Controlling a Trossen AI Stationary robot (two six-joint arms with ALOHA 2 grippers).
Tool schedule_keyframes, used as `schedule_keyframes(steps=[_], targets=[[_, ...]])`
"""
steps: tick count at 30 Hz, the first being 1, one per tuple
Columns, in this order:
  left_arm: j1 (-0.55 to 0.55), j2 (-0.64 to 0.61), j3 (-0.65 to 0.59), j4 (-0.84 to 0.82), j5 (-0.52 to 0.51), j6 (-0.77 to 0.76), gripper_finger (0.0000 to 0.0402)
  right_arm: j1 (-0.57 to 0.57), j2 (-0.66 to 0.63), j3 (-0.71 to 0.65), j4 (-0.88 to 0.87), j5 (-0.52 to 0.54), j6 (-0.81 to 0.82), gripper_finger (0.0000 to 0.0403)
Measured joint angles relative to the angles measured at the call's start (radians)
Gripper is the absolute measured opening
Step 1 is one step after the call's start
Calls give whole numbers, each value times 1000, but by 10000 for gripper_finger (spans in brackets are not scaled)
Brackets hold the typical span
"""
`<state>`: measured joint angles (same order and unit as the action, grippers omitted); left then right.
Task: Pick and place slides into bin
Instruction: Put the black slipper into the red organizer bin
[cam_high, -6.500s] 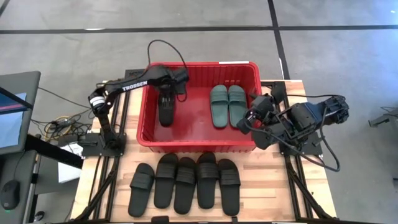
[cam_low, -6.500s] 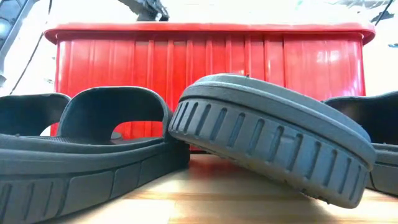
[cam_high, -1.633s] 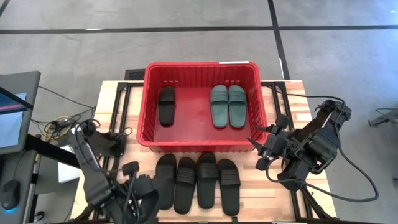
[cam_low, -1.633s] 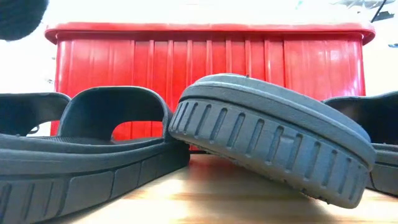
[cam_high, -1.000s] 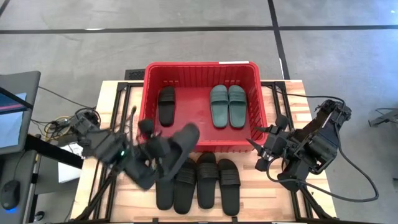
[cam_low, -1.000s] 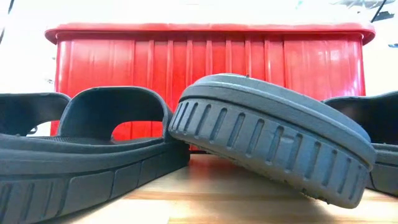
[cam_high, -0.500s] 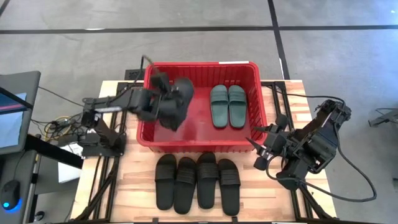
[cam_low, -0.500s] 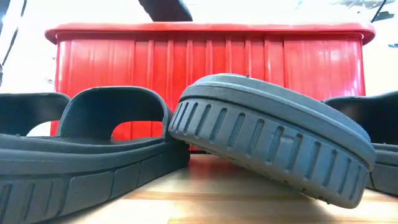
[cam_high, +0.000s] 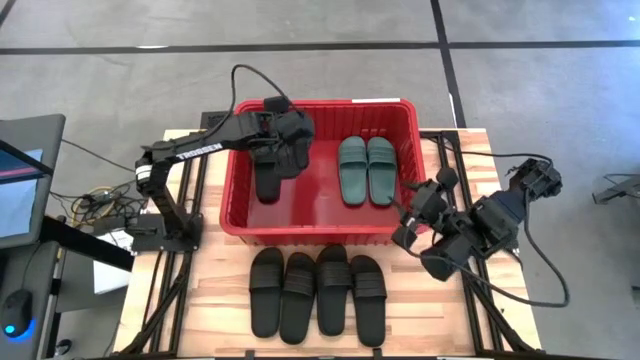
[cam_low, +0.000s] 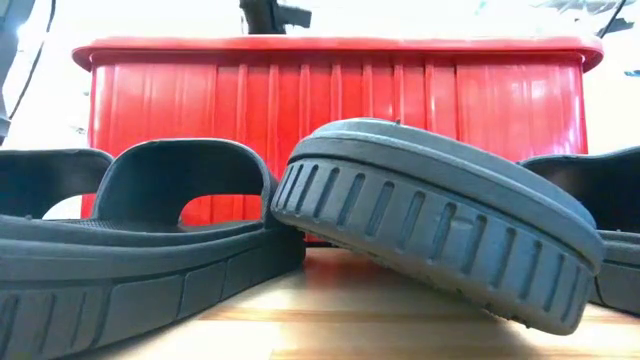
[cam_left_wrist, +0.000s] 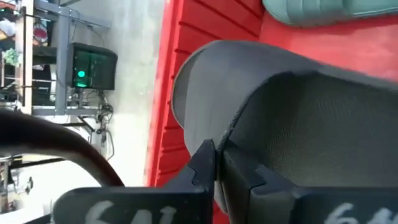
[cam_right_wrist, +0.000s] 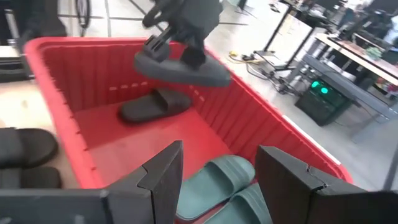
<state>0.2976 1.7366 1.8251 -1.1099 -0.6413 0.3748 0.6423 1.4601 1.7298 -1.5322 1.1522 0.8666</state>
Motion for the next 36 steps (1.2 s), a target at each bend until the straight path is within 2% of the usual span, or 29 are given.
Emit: schedule_keyframes(steps=[6, 12, 20, 29, 36], targets=[[59, 0, -155, 138, 55, 40, 0, -48, 0, 0, 0, -3, -2, 186], [81, 0, -281, 233, 61, 45, 0, -91, 0, 0, 0, -3, -11, 186], [85, 0, -413, 388, 90, -15, 0, -151, 0, 0, 0, -3, -12, 186], [85, 6, -482, 479, 68, -109, 0, -182, 0, 0, 1, -4, -11, 186], [87, 90, -483, 508, 64, -79, 0, -182, 0, 0, 2, -4, -11, 186]])
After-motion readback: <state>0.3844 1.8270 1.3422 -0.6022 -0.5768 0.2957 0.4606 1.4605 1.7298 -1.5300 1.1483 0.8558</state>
